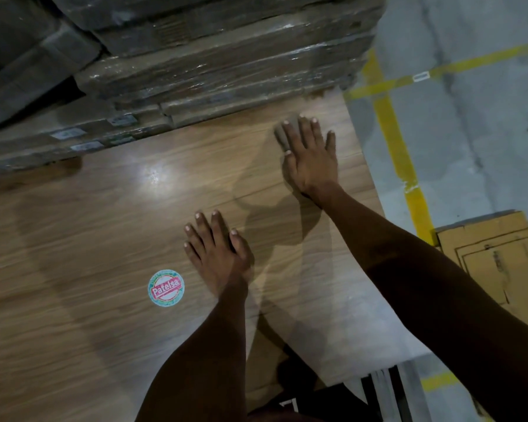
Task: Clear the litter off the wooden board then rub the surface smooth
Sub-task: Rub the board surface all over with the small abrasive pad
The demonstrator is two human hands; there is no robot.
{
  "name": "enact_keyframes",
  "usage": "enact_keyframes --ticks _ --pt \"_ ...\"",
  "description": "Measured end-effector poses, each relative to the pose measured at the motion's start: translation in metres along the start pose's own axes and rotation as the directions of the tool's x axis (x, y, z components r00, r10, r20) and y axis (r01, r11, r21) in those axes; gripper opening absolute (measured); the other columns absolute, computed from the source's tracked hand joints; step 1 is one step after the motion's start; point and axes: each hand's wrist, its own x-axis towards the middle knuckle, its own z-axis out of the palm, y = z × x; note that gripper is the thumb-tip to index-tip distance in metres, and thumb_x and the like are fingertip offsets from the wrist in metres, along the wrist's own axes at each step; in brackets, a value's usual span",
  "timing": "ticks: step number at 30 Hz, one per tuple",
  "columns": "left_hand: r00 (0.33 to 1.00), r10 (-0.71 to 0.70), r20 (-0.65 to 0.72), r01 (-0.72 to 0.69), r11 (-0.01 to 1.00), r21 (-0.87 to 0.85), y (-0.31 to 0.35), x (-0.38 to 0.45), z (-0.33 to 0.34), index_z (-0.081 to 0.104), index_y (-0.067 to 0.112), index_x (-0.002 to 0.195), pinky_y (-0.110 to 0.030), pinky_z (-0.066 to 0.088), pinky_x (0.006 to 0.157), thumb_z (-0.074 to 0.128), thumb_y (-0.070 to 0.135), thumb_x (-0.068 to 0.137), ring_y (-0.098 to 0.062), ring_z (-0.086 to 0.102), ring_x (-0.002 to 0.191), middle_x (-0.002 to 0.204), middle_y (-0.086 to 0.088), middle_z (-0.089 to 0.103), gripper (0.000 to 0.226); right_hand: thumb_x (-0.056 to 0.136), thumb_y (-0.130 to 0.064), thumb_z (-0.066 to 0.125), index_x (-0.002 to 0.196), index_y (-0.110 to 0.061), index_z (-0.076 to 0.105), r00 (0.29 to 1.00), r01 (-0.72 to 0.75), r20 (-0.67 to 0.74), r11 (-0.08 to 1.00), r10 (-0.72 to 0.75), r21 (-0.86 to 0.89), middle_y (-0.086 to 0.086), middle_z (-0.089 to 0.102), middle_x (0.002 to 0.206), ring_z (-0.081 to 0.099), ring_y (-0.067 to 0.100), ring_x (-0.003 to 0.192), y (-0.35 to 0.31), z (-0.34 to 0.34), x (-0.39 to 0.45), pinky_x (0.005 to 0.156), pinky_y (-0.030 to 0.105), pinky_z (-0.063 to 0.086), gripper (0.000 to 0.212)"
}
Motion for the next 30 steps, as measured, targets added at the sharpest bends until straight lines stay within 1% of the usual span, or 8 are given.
enact_keyframes --ticks 3,6,15,20,22,26,28,30 --pt "1.000 0.001 0.004 -0.001 1.000 0.002 0.001 0.000 -0.002 0.029 0.030 0.160 -0.052 0.011 0.125 0.033 0.043 0.099 -0.032 0.011 0.157 0.171 -0.002 0.016 0.062 0.102 -0.041 0.025 0.166 -0.029 0.010 0.983 -0.181 -0.028 0.983 0.181 0.012 0.009 0.006 0.174 0.003 0.033 0.160 0.012 0.000 -0.005 0.125 0.064 0.005 0.066" --pt "1.000 -0.003 0.009 0.003 1.000 -0.019 0.001 0.000 -0.003 0.031 0.029 0.159 -0.051 0.009 0.125 0.036 0.041 0.099 -0.032 0.010 0.157 0.171 -0.002 0.017 0.062 0.101 -0.038 0.029 0.165 -0.028 0.009 0.970 -0.241 -0.026 0.970 0.242 0.025 0.011 0.004 0.173 0.002 0.035 0.160 0.001 0.002 -0.018 0.123 0.065 0.004 0.068" --pt "1.000 0.009 0.019 -0.008 1.000 -0.029 0.003 -0.001 -0.007 0.032 0.027 0.159 -0.054 0.014 0.124 0.033 0.043 0.100 -0.034 0.013 0.157 0.170 -0.004 0.019 0.061 0.101 -0.043 0.026 0.165 -0.026 0.019 0.997 -0.054 -0.062 0.998 0.055 0.014 0.010 0.016 0.172 0.015 0.034 0.158 -0.003 0.013 -0.078 0.123 0.062 0.016 0.066" --pt "1.000 0.012 0.018 -0.011 1.000 -0.020 0.002 -0.001 -0.006 0.033 0.027 0.158 -0.054 0.013 0.124 0.034 0.042 0.101 -0.034 0.012 0.157 0.170 -0.004 0.018 0.060 0.102 -0.042 0.027 0.165 -0.029 0.016 0.940 -0.322 -0.102 0.945 0.325 0.052 0.008 0.014 0.173 0.012 0.033 0.159 0.005 0.015 -0.080 0.123 0.061 0.012 0.065" --pt "1.000 0.014 0.017 -0.013 0.999 -0.029 0.002 -0.001 -0.005 0.032 0.027 0.158 -0.053 0.012 0.124 0.035 0.042 0.101 -0.034 0.012 0.157 0.170 -0.004 0.018 0.060 0.102 -0.041 0.029 0.165 -0.029 0.015 0.924 -0.362 -0.104 0.929 0.369 0.081 0.009 0.012 0.173 0.010 0.034 0.159 -0.007 0.018 -0.085 0.122 0.063 0.010 0.065" --pt "1.000 0.019 0.003 -0.019 0.999 -0.031 0.003 -0.001 -0.005 0.033 0.026 0.158 -0.054 0.013 0.124 0.036 0.042 0.100 -0.034 0.012 0.157 0.170 -0.005 0.019 0.060 0.103 -0.043 0.028 0.165 -0.030 0.016 0.971 -0.224 -0.074 0.973 0.228 0.059 0.007 0.011 0.173 0.010 0.033 0.159 -0.025 0.027 -0.109 0.122 0.065 0.006 0.064" --pt "1.000 0.020 0.000 -0.020 0.999 -0.033 0.002 -0.001 -0.006 0.033 0.026 0.158 -0.054 0.013 0.124 0.038 0.041 0.101 -0.034 0.012 0.157 0.170 -0.005 0.019 0.060 0.102 -0.045 0.026 0.165 -0.031 0.017 0.984 -0.161 -0.066 0.986 0.163 0.035 0.006 0.013 0.173 0.012 0.032 0.159 -0.017 0.026 -0.119 0.123 0.064 0.011 0.065" --pt "1.000 0.019 0.003 -0.019 0.999 -0.036 0.002 -0.002 -0.005 0.032 0.026 0.158 -0.054 0.014 0.124 0.040 0.040 0.101 -0.034 0.012 0.156 0.170 -0.005 0.019 0.059 0.102 -0.044 0.028 0.164 -0.030 0.019 0.973 -0.213 -0.088 0.977 0.215 0.035 0.007 0.017 0.172 0.015 0.032 0.158 -0.005 0.023 -0.125 0.124 0.061 0.015 0.065"
